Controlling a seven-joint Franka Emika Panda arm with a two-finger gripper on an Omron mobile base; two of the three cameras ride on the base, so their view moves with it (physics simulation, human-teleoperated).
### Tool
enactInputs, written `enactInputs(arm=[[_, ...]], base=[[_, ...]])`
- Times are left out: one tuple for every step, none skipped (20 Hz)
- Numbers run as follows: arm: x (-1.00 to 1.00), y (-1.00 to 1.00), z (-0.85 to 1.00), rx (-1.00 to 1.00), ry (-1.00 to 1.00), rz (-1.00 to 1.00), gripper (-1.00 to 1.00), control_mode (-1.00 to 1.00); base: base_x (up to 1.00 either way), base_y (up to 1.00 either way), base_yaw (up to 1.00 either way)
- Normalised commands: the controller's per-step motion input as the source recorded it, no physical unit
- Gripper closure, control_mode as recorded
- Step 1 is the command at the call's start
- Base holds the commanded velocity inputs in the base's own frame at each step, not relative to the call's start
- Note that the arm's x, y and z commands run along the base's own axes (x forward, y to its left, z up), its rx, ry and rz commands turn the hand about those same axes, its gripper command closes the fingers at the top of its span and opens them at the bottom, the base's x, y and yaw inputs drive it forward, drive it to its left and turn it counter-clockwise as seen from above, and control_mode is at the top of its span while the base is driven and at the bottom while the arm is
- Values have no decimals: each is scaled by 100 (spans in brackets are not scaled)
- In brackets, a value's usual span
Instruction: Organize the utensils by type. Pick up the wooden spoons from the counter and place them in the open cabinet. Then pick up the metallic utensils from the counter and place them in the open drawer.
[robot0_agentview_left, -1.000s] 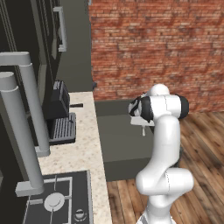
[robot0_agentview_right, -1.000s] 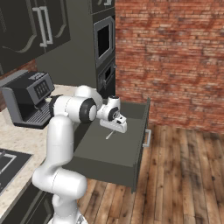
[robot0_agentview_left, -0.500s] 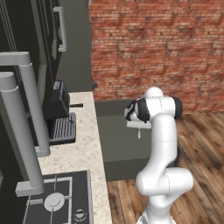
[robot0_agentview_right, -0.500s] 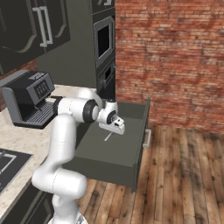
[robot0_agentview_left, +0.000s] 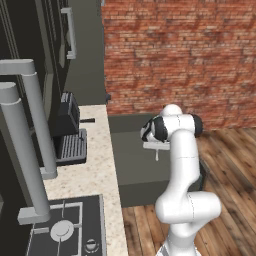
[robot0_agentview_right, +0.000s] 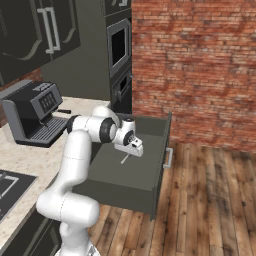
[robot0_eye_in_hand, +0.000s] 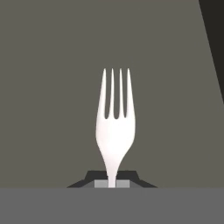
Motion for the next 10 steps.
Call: enactInputs(arm=[[15, 0, -40, 0, 0, 0, 100, -100], [13, 0, -44, 0, 0, 0, 100, -100], [11, 0, -46, 0, 0, 0, 100, -100], [13, 0, -48, 0, 0, 0, 100, -100], [18, 0, -48, 0, 0, 0, 100, -100], [19, 0, -47, 0, 0, 0, 100, -100], [17, 0, -44, 0, 0, 0, 100, -100], [14, 0, -44, 0, 0, 0, 100, -100], [14, 0, -44, 0, 0, 0, 100, -100], [11, 0, -43, 0, 0, 0, 100, -100]], base=[[0, 0, 0], [0, 0, 0], [0, 0, 0], [0, 0, 0], [0, 0, 0], [0, 0, 0], [0, 0, 0], [0, 0, 0], [0, 0, 0], [0, 0, 0]])
